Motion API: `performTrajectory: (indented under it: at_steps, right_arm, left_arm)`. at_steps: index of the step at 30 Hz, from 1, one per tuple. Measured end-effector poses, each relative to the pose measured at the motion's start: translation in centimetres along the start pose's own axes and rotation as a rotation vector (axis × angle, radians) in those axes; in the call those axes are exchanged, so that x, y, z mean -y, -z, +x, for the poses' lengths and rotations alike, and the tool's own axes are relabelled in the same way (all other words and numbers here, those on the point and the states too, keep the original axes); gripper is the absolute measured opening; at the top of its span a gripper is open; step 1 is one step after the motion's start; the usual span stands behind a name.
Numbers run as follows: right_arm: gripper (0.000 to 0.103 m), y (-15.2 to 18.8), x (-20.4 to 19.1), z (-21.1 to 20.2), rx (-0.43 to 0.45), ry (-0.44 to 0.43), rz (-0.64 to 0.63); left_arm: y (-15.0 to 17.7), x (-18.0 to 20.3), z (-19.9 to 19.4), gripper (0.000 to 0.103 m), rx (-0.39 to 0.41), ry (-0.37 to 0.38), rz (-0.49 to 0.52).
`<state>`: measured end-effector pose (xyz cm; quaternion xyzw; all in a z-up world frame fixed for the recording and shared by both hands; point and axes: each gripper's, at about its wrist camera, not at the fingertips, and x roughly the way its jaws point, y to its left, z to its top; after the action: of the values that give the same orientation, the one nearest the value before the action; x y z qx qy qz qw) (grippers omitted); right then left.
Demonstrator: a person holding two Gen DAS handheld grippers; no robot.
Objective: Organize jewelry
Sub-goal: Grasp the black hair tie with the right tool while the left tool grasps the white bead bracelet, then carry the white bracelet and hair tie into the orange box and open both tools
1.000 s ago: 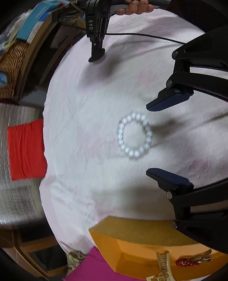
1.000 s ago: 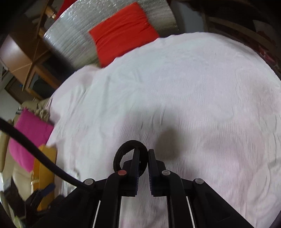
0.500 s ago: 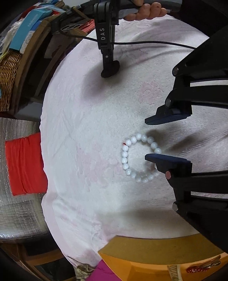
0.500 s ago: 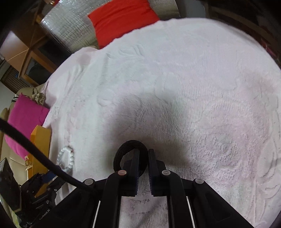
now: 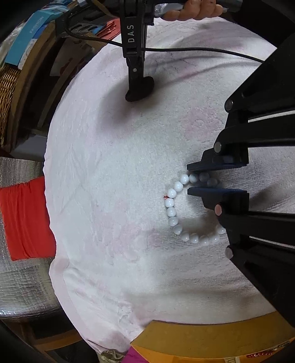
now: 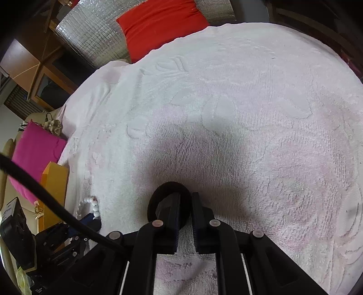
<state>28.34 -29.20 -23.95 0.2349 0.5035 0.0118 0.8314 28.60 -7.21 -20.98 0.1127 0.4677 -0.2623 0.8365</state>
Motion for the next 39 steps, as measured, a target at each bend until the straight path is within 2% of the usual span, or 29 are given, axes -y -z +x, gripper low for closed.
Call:
performTrajectory:
  at_steps: [1,3,5,13,15,16,17,19,21,23,25,28,32,39]
  right_arm:
    - [0.012,0.0,0.0,0.0,0.0,-0.001,0.0]
    - [0.012,0.0,0.0,0.0,0.0,-0.002,-0.004]
    - [0.012,-0.1,0.0,0.0,-0.001,-0.001,-0.006]
    - [0.012,0.0,-0.1,-0.1,0.0,0.0,-0.008]
    - [0.012,0.0,0.0,0.0,-0.001,0.001,-0.004]
    - [0.012,0.0,-0.1,0.0,-0.001,0.002,-0.004]
    - [0.012,-0.1,-0.1,0.0,-0.003,0.003,-0.003]
    - [0.014,-0.1,0.0,-0.1,-0.004,-0.002,0.006]
    - [0.015,-0.2,0.0,0.0,-0.005,-0.01,0.009]
    - [0.015,-0.3,0.1,0.0,-0.005,-0.013,0.01]
    - [0.015,-0.3,0.0,-0.1,-0.002,-0.013,0.011]
    - [0.015,-0.2,-0.3,0.0,0.007,0.0,-0.014]
    - [0.015,-0.1,-0.6,0.1,0.012,0.014,-0.034]
    - [0.015,-0.1,-0.5,0.1,0.015,0.011,-0.029]
  left_arm:
    - [-0.1,-0.1,-0.2,0.009,0.004,0.015,-0.012]
    - [-0.2,-0.1,-0.7,0.009,0.017,0.07,-0.028]
    - [-0.3,0.3,-1.2,0.009,0.031,0.093,-0.018]
    - [0.0,0.9,-0.2,0.012,-0.01,0.01,0.044]
    - [0.0,1.0,-0.2,0.03,-0.012,-0.011,0.055]
    - [0.1,1.1,-0.1,0.049,-0.01,-0.038,0.061]
    - [0.2,1.1,0.0,0.058,-0.009,-0.064,0.062]
    - [0.2,0.8,0.2,0.058,-0.011,-0.053,0.05]
    - [0.2,0.5,0.1,0.052,-0.007,-0.032,0.03]
    - [0.1,0.8,0.1,0.025,0.001,-0.013,0.045]
    - [0.0,1.3,0.0,0.011,0.009,-0.011,0.073]
    - [0.1,1.7,-0.1,0.01,0.014,-0.011,0.084]
    - [-0.1,1.0,-0.8,0.01,0.026,0.047,0.036]
    - [-0.6,0.8,-3.8,0.01,0.119,0.078,-0.001]
